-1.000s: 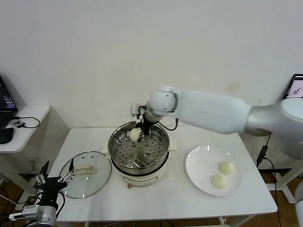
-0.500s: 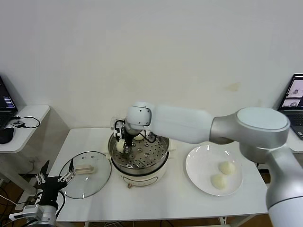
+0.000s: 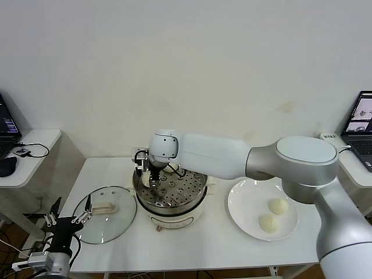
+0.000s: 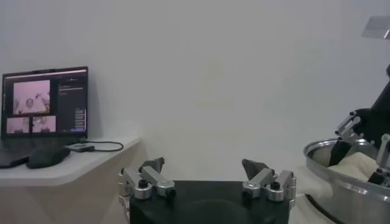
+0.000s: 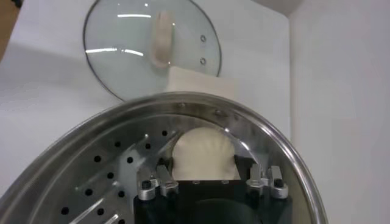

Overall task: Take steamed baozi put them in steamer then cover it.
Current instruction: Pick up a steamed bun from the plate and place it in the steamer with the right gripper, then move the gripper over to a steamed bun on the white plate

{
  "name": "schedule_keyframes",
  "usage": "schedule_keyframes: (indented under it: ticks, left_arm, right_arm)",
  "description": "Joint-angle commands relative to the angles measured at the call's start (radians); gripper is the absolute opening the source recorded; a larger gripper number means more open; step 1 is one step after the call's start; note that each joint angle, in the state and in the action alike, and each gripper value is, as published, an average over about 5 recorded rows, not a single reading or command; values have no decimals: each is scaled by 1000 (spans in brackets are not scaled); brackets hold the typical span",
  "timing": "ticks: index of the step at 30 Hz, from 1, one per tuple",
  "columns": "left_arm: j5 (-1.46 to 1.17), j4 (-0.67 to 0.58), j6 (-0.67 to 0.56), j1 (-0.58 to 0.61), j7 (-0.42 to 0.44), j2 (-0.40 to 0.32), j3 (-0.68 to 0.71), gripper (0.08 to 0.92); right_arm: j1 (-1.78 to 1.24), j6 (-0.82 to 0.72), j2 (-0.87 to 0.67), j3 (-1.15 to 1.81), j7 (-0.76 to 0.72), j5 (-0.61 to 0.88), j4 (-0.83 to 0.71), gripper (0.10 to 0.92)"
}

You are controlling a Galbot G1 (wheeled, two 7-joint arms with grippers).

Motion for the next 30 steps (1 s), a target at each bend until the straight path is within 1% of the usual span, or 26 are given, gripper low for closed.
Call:
schedule_keyframes:
  ticks: [1, 5, 7, 14, 18, 23, 26, 30]
  left_arm:
    - [0, -2, 0, 1, 0, 1, -1, 823]
    - [0, -6, 0, 5, 0, 1, -4, 823]
    - [0, -7, 0, 6, 0, 1, -5, 823]
    - [0, -9, 1, 8, 0, 0, -6, 823]
    - [1, -9, 3, 6, 0, 2, -7, 823]
    - [1, -1, 5, 3, 1, 8, -5, 823]
    - [3, 3, 7, 3, 1, 10, 0, 823]
    - [12, 11, 9, 4, 0, 13, 12, 823]
  right_arm:
    - [-1, -8, 8, 1, -12, -5, -1, 688]
    - [37, -3, -27, 5, -53, -5, 42, 784]
    - [73, 0, -62, 5, -97, -10, 72, 811]
    - [225, 83, -247, -23, -276, -85, 210, 823]
    - [294, 153, -406, -26, -347, -145, 310, 823]
    - [327, 234, -645, -47, -414, -268, 467, 823]
    - [304, 274, -802, -43, -438, -345, 542, 823]
    - [213, 333, -1017, 1, -477, -458, 605, 823]
